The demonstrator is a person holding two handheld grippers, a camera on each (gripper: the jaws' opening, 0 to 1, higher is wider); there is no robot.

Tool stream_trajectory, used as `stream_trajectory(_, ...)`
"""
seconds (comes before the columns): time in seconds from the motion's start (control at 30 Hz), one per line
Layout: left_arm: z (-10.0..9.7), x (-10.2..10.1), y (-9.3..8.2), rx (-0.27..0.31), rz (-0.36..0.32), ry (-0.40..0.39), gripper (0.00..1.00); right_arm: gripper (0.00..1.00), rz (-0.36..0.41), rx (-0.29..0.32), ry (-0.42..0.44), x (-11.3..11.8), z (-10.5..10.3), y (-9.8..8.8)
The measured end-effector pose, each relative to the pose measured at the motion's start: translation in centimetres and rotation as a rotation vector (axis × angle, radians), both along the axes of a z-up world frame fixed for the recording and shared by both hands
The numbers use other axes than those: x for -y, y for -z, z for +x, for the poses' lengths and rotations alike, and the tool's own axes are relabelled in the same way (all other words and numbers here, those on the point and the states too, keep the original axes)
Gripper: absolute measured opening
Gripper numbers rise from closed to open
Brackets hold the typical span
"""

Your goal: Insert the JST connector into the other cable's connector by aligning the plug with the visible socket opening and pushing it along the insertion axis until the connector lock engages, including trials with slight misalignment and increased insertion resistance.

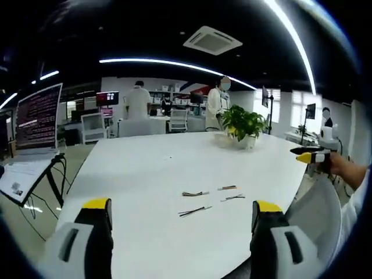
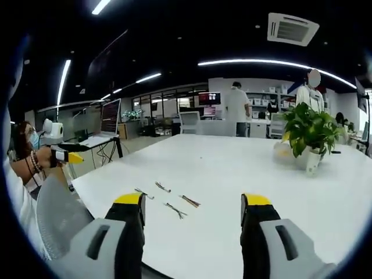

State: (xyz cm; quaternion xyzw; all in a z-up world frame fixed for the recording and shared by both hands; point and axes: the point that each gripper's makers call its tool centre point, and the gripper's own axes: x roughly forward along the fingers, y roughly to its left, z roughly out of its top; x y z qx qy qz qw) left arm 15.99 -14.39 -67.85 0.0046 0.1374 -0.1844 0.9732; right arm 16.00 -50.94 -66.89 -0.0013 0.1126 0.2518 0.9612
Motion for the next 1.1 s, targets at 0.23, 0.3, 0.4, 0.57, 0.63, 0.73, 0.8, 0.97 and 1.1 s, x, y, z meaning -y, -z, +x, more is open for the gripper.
stream_trajectory(0.23, -0.1, 0.1, 0.0, -0.001, -0.009, 0.003, 0.99, 0.64, -0.002, 0.001, -0.007, -0.1, 0.0, 0.0)
stream_trajectory(0.3, -0.1, 0.0, 0.0, -0.001, -0.017, -0.004, 0.99, 0.64, -0.004, 0.0, -0.009, -0.2, 0.0, 0.0)
stream_trajectory(0.4, -0.1, -0.1, 0.1, -0.003, -0.025, -0.005, 0.99, 0.64, -0.004, -0.004, -0.015, -0.4, -0.1, 0.3)
stream_trajectory(0.57, -0.2, -0.1, 0.1, -0.004, -0.023, -0.003, 0.99, 0.64, -0.022, -0.013, -0.018, -0.5, -0.1, 0.8)
stream_trajectory(0.63, -0.2, 0.0, 0.1, -0.003, -0.032, -0.005, 0.99, 0.64, -0.016, -0.015, -0.018, -0.5, -0.1, 0.9)
stream_trajectory(0.73, -0.3, -0.1, 0.2, -0.005, -0.027, -0.006, 0.99, 0.64, -0.015, -0.017, -0.014, -0.4, 0.0, 0.9)
stream_trajectory(0.8, -0.3, -0.1, 0.2, -0.006, -0.028, -0.007, 0.99, 0.63, -0.016, -0.017, -0.012, -0.3, 0.0, 1.0)
stream_trajectory(0.97, -0.3, 0.0, 0.4, -0.01, -0.043, -0.007, 0.99, 0.63, -0.022, -0.03, -0.008, -0.1, -0.2, 1.5)
stream_trajectory(1.1, -0.4, 0.2, 0.8, -0.024, -0.034, 0.0, 0.99, 0.63, -0.019, -0.034, -0.002, -0.1, -0.3, 1.7)
